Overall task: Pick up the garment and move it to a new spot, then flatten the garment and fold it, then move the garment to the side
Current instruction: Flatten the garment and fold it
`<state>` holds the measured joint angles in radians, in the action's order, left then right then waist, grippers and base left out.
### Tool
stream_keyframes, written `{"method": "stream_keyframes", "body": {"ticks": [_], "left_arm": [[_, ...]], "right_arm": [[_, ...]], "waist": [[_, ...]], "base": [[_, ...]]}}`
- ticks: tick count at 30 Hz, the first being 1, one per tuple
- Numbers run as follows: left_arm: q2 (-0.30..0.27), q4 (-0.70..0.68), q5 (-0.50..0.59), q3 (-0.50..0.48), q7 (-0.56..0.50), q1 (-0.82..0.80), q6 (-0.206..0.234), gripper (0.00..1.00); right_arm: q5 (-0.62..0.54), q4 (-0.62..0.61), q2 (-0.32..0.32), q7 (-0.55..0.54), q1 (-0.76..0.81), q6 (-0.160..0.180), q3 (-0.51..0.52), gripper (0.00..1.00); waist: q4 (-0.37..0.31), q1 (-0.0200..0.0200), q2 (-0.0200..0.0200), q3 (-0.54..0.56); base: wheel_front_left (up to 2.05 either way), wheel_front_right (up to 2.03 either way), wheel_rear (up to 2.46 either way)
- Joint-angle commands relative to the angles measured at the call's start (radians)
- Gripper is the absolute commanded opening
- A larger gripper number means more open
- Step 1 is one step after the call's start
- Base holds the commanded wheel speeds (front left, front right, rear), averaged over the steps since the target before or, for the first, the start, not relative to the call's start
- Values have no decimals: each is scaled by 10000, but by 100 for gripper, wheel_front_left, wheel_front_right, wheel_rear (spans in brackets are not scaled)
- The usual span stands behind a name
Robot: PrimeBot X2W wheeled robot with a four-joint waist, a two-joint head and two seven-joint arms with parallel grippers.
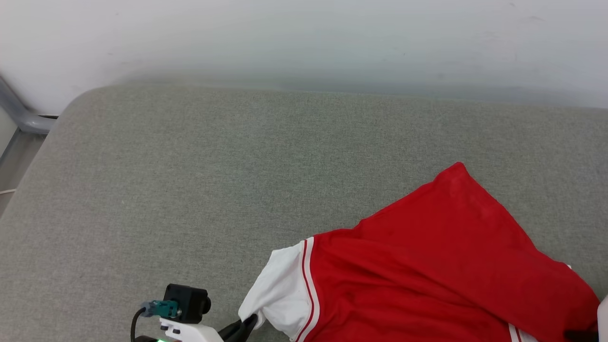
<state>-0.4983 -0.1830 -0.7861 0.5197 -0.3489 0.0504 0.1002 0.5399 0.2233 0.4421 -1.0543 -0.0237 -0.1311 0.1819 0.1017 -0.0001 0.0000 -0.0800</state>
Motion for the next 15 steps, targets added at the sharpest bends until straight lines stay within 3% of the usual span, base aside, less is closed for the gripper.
{"method": "stream_keyframes", "body": {"ticks": [1,9,15], "left_arm": [[-35,-40,66,-1,16,-121,-7,0],[-105,-328,192,43,5,-261,20,0],[-111,-648,392,132,-76,-589,10,0]], "right_arm": [[139,-260,200,-136,-264,8,-111,100],[724,-2266,837,-1295,-1495,8,-522,100],[334,-2808,397,-2162,-3201,8,-885,100]], "waist": [[10,1,0,-41],[251,1,0,-442],[733,1,0,-1195]], "base": [[0,0,0],[0,0,0],[0,0,0]]}}
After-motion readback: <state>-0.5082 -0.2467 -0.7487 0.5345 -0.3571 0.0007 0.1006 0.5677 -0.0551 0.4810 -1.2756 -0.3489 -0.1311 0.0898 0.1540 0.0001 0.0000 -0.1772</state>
